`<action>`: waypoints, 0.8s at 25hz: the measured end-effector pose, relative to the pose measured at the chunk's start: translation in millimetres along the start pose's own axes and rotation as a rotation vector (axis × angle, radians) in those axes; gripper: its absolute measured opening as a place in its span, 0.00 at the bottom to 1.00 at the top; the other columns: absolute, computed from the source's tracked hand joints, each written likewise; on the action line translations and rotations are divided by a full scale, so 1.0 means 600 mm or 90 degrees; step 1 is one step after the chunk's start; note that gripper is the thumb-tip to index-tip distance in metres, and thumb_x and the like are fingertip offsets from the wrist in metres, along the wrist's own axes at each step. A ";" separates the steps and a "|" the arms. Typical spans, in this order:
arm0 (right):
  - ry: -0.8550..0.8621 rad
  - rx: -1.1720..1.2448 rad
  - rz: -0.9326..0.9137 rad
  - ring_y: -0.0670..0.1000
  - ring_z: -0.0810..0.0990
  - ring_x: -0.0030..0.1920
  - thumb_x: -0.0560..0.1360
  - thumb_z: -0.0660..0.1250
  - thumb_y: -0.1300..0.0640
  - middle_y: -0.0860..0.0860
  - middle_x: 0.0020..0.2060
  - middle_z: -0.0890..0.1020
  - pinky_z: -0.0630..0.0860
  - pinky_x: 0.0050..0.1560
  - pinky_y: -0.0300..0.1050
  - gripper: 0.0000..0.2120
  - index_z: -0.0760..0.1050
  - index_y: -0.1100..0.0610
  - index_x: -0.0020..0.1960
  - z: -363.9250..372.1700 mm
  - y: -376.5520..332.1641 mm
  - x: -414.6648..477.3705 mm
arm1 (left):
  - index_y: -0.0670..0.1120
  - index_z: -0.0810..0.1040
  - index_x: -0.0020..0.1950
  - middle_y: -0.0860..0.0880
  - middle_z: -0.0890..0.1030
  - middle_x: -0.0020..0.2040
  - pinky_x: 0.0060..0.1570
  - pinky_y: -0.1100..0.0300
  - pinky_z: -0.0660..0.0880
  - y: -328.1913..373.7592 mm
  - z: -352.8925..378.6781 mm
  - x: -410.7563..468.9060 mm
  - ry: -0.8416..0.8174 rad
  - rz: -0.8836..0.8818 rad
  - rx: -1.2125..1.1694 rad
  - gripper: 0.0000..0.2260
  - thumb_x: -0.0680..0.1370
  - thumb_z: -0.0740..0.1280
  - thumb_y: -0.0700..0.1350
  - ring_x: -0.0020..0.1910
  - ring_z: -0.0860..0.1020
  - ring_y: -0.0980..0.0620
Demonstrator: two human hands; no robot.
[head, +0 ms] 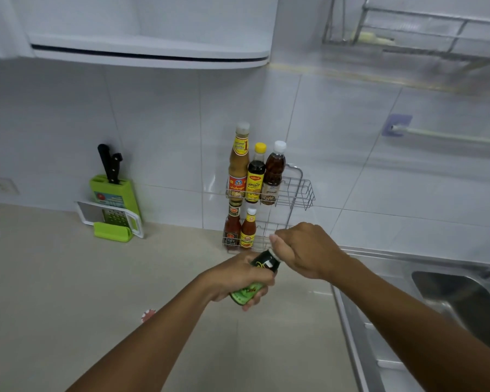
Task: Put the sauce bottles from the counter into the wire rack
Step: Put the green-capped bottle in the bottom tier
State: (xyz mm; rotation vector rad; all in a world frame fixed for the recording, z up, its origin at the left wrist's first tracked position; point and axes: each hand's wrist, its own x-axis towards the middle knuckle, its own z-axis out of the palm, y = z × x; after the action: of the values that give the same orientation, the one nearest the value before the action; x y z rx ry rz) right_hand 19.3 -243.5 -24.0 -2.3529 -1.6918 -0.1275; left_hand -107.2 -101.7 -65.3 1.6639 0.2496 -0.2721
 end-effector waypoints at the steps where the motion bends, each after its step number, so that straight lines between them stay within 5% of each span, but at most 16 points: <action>1: -0.044 0.026 0.093 0.57 0.74 0.34 0.84 0.49 0.46 0.50 0.28 0.71 0.73 0.37 0.51 0.22 0.64 0.53 0.34 0.005 -0.006 0.003 | 0.44 0.76 0.46 0.46 0.80 0.35 0.35 0.52 0.76 0.003 0.006 0.004 0.115 0.010 0.137 0.10 0.69 0.70 0.47 0.31 0.77 0.44; 4: -0.185 0.172 0.364 0.54 0.73 0.33 0.85 0.48 0.48 0.54 0.33 0.73 0.68 0.34 0.44 0.20 0.66 0.57 0.40 0.015 -0.014 0.008 | 0.55 0.78 0.54 0.52 0.84 0.46 0.46 0.55 0.78 -0.008 0.031 0.018 0.420 0.029 0.649 0.19 0.67 0.70 0.60 0.46 0.82 0.47; 6: -0.170 0.296 0.394 0.49 0.71 0.25 0.83 0.48 0.37 0.52 0.27 0.74 0.70 0.32 0.44 0.30 0.71 0.55 0.34 0.000 -0.009 0.000 | 0.55 0.79 0.51 0.52 0.83 0.43 0.43 0.54 0.79 -0.011 0.037 0.022 0.395 0.035 0.498 0.17 0.65 0.70 0.59 0.42 0.81 0.47; 9: -0.055 0.154 0.116 0.48 0.75 0.29 0.82 0.49 0.36 0.49 0.28 0.77 0.75 0.38 0.51 0.26 0.71 0.49 0.36 -0.013 0.014 -0.012 | 0.47 0.77 0.42 0.44 0.78 0.33 0.31 0.54 0.74 0.001 0.028 0.020 0.112 0.008 0.019 0.05 0.68 0.70 0.45 0.28 0.75 0.45; 12: -0.009 0.111 0.002 0.48 0.68 0.27 0.80 0.47 0.43 0.48 0.26 0.70 0.64 0.31 0.45 0.20 0.64 0.48 0.33 0.005 0.028 -0.009 | 0.43 0.75 0.42 0.42 0.76 0.32 0.28 0.56 0.71 0.005 0.026 0.017 -0.017 -0.015 -0.035 0.04 0.69 0.68 0.41 0.25 0.73 0.46; 20: 0.032 0.134 0.123 0.48 0.65 0.26 0.73 0.44 0.45 0.48 0.23 0.67 0.61 0.30 0.46 0.18 0.59 0.48 0.26 0.043 0.051 0.006 | 0.56 0.77 0.54 0.54 0.83 0.46 0.47 0.51 0.81 -0.006 0.059 0.060 0.422 0.037 0.416 0.20 0.64 0.69 0.60 0.46 0.81 0.49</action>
State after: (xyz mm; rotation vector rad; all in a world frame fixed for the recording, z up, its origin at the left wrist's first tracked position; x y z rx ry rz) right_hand 47.7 -243.1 -52.8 -2.3178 -1.3737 0.0243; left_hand -75.4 -136.3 -84.1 2.3747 0.6557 0.2920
